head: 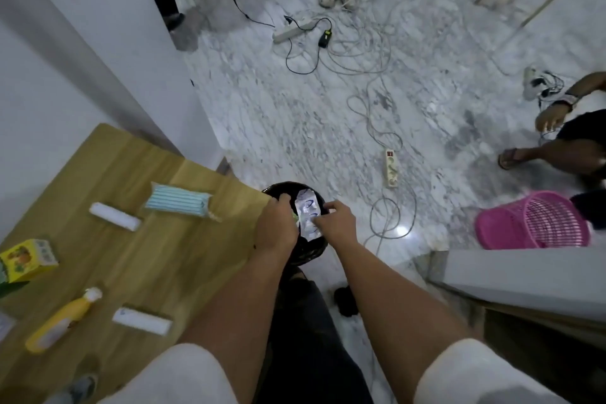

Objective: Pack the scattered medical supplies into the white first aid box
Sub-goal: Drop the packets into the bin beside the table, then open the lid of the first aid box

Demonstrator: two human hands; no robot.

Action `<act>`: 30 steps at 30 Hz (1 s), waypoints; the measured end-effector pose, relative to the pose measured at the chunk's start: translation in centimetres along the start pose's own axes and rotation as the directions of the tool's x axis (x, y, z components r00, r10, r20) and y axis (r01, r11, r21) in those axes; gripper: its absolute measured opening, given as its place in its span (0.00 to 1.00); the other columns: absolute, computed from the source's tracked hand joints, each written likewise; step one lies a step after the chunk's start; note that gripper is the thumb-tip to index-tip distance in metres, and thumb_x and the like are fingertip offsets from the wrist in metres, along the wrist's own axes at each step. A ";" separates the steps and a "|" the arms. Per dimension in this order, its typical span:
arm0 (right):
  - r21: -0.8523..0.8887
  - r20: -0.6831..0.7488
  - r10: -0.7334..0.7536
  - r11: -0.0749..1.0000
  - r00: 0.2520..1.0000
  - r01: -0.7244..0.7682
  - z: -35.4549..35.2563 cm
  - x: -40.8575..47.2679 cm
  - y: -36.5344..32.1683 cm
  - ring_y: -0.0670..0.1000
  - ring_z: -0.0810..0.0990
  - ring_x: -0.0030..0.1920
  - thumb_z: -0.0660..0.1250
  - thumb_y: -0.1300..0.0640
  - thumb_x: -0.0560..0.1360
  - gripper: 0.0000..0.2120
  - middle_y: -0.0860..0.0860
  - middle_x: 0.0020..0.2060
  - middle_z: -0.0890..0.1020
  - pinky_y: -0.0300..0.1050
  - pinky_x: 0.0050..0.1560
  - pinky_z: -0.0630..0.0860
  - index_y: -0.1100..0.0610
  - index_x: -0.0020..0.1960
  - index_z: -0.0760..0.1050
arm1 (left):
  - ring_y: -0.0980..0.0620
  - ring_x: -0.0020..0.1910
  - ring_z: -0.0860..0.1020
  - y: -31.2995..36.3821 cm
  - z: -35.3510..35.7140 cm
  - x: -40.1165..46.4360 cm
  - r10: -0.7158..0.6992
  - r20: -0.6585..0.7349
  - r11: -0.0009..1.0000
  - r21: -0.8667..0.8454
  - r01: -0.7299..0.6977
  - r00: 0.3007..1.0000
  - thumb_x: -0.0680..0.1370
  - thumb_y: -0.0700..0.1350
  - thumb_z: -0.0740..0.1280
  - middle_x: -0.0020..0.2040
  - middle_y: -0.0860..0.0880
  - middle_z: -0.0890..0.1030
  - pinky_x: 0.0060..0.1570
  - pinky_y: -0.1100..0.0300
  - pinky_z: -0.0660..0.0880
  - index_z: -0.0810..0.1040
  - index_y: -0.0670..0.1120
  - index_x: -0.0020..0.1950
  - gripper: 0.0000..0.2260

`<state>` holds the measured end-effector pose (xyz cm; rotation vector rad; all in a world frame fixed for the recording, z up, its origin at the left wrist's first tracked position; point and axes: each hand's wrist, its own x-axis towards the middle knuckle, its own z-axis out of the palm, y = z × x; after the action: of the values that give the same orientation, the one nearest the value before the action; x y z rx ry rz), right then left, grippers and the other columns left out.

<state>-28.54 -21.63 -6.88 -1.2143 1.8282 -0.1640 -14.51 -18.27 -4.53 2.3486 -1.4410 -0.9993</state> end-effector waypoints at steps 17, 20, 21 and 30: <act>-0.387 0.299 -0.701 0.532 0.648 0.753 7.4 -16.1 -15.1 0.59 0.78 0.63 0.70 0.43 0.77 0.25 0.55 0.62 0.81 0.53 0.60 0.76 0.54 0.69 0.76 | 0.44 0.55 0.79 -12.5 -19.0 -15.3 -0.003 -0.463 0.997 0.070 0.040 0.886 0.78 0.50 0.64 0.59 0.48 0.79 0.46 0.51 0.75 0.78 0.48 0.61 0.13; -0.279 0.418 -0.799 0.340 0.433 0.898 12.4 -22.5 -18.3 0.60 0.78 0.63 0.72 0.46 0.76 0.25 0.56 0.63 0.82 0.52 0.64 0.73 0.57 0.69 0.77 | 0.43 0.58 0.79 -18.3 -23.5 -21.0 -0.131 -0.598 0.984 0.019 0.177 0.791 0.77 0.52 0.65 0.61 0.47 0.79 0.50 0.50 0.76 0.78 0.49 0.63 0.16; -0.250 0.455 -0.815 0.269 0.359 0.930 14.2 -24.8 -19.0 0.60 0.78 0.64 0.72 0.45 0.76 0.25 0.57 0.63 0.81 0.53 0.65 0.73 0.57 0.69 0.77 | 0.43 0.58 0.79 -20.5 -24.6 -23.4 -0.194 -0.632 0.971 -0.017 0.237 0.750 0.77 0.52 0.65 0.61 0.47 0.79 0.51 0.50 0.77 0.78 0.49 0.63 0.16; 0.035 0.801 -0.571 -0.258 -0.181 0.966 29.0 -42.2 -17.3 0.57 0.76 0.67 0.71 0.37 0.75 0.29 0.54 0.66 0.79 0.54 0.67 0.73 0.52 0.70 0.76 | 0.44 0.64 0.77 -40.7 -18.8 -43.3 -0.578 -0.643 0.802 -0.334 0.495 0.503 0.77 0.53 0.70 0.66 0.44 0.79 0.62 0.51 0.73 0.79 0.47 0.66 0.19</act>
<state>8.90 12.96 11.29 -2.6551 -0.1608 0.1020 13.81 35.79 8.15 2.6781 -0.3228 -0.1130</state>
